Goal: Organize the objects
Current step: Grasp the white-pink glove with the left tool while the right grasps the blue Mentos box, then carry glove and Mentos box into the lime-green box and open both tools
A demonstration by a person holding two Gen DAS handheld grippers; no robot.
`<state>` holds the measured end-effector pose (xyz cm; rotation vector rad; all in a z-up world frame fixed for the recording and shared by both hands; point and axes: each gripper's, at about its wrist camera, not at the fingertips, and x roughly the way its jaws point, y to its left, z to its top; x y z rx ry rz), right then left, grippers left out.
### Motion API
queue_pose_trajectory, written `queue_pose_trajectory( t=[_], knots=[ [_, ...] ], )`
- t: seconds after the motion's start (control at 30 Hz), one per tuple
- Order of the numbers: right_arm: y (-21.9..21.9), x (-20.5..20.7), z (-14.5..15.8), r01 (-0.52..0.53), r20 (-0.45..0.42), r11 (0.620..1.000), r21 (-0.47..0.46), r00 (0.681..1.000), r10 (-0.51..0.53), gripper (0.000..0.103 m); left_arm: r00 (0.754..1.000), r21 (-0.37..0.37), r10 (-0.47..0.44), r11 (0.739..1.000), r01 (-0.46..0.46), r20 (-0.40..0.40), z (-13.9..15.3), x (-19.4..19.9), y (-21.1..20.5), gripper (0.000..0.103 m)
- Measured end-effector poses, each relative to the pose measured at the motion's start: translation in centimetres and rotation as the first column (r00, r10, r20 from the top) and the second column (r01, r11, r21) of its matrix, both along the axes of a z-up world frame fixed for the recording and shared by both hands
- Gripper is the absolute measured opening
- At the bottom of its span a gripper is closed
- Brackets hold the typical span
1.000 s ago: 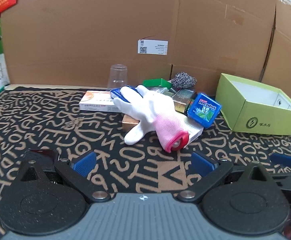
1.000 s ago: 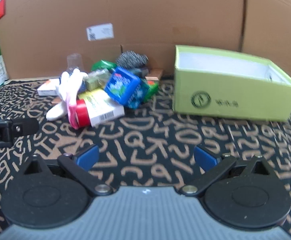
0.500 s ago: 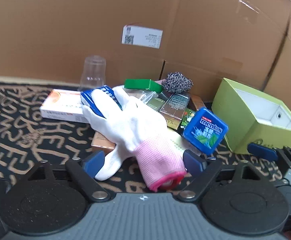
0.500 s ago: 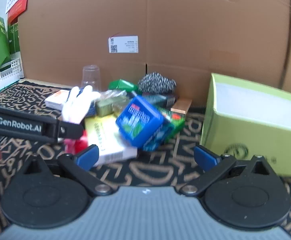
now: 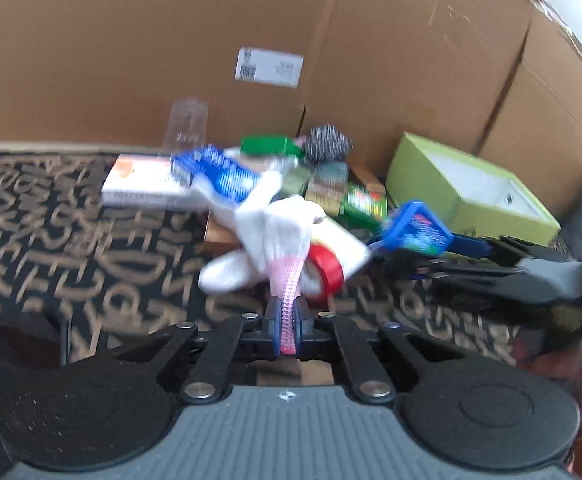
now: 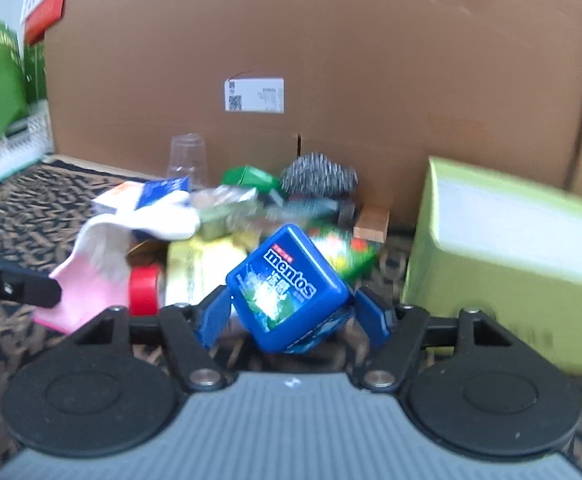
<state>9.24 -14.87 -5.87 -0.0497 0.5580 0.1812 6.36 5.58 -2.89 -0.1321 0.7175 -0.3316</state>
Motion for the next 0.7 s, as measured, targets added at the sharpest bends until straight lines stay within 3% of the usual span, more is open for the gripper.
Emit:
queue_pose_trajectory(
  t=[0.17, 0.23, 0.3, 0.37, 0.43, 0.53, 0.57, 0.6, 0.63, 0.7],
  knots=[
    [-3.6, -4.6, -0.3, 0.006, -0.116, 0.985, 0.171, 0.993, 0.014, 0.068, 0.997, 0.009, -0.014, 1.000, 0.015, -0.077, -1.2, -1.5, 0.0, 0.007],
    [-4.3, -5.3, -0.6, 0.033, -0.151, 0.986, 0.161, 0.988, -0.009, 0.068, 0.998, 0.024, 0.001, 1.000, 0.001, -0.068, -1.2, -1.3, -0.3, 0.017],
    [-4.1, -5.6, -0.7, 0.053, -0.147, 0.992, 0.112, 0.988, -0.036, 0.075, 0.998, 0.043, 0.052, 0.998, -0.050, -0.040, -1.0, -1.0, -0.4, 0.057],
    [-3.7, -5.6, -0.4, 0.056, -0.129, 0.994, 0.098, 0.991, -0.043, 0.083, 0.994, 0.072, 0.110, 0.991, -0.111, 0.007, -1.0, -0.6, -0.4, 0.078],
    [-3.3, -5.5, -0.2, 0.040, -0.109, 0.994, 0.102, 0.994, -0.029, 0.087, 0.986, 0.096, 0.164, 0.982, -0.165, 0.021, -1.1, 0.2, -0.3, 0.079],
    [-3.0, -4.7, -0.4, 0.047, -0.112, 0.994, 0.094, 0.993, -0.037, 0.087, 0.979, 0.076, 0.203, 0.976, -0.202, -0.011, -1.8, 1.8, 0.3, 0.078],
    [-2.9, -4.7, -0.4, 0.051, -0.109, 0.995, 0.089, 0.993, -0.041, 0.087, 0.977, 0.068, 0.212, 0.975, -0.210, -0.024, -2.2, 2.1, 0.4, 0.072],
    [-2.7, -4.6, -0.5, 0.051, -0.105, 0.995, 0.088, 0.994, -0.041, 0.087, 0.978, 0.057, 0.205, 0.978, -0.202, -0.037, -2.4, 2.4, 0.6, 0.052],
    [-2.7, -4.5, -0.6, 0.055, -0.104, 0.994, 0.090, 0.993, -0.046, 0.087, 0.979, 0.049, 0.193, 0.981, -0.190, -0.061, -2.7, 2.6, 0.7, 0.039],
    [-2.6, -4.2, -0.8, 0.060, -0.104, 0.995, 0.085, 0.993, -0.051, 0.081, 0.980, 0.044, 0.187, 0.982, -0.184, -0.072, -3.0, 2.4, 0.7, 0.033]
  ],
)
